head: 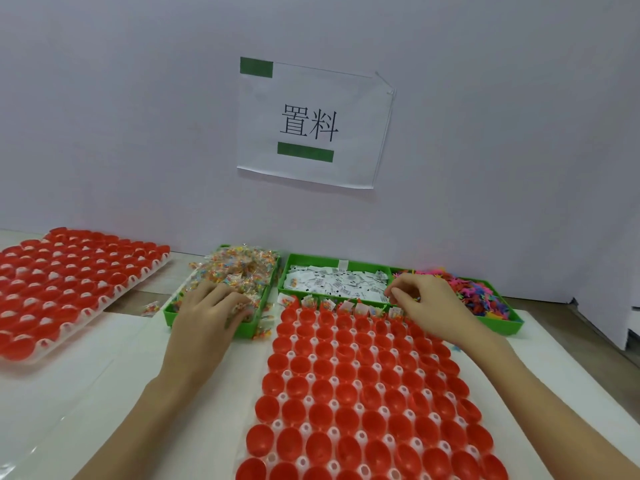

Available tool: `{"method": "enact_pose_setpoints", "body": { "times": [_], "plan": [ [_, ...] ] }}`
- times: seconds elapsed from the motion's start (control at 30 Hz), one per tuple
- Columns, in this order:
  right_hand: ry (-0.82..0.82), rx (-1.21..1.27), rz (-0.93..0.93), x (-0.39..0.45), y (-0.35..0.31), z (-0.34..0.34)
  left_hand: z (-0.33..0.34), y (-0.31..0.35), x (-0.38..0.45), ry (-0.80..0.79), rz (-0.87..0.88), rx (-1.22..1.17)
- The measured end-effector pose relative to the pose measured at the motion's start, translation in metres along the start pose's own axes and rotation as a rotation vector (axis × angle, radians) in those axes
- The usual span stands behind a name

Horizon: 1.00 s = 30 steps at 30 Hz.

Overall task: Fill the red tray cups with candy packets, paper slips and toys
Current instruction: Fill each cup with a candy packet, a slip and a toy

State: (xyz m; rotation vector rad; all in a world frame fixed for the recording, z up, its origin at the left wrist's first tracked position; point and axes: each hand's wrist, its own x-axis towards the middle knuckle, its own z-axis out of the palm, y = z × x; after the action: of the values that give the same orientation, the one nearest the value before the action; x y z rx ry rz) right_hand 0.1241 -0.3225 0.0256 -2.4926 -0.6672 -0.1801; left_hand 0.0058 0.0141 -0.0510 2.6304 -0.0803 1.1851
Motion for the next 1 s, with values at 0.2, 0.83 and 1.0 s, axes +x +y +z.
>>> {"method": "enact_pose_setpoints", "body": {
  "times": [0.2, 0.83, 1.0],
  "plan": [
    [-0.134, -0.156, 0.057, 0.055, 0.003, 0.016, 0.007, -0.001, -0.002, 0.075, 0.101, -0.092],
    [-0.25, -0.37, 0.102, 0.093, 0.007, 0.04, 0.002, 0.027, -0.003, 0.018, 0.054, -0.289],
    [-0.266, -0.308, 0.132, 0.091, 0.008, 0.04, 0.002, 0.03, -0.004, 0.019, 0.048, -0.299]
  ]
}}
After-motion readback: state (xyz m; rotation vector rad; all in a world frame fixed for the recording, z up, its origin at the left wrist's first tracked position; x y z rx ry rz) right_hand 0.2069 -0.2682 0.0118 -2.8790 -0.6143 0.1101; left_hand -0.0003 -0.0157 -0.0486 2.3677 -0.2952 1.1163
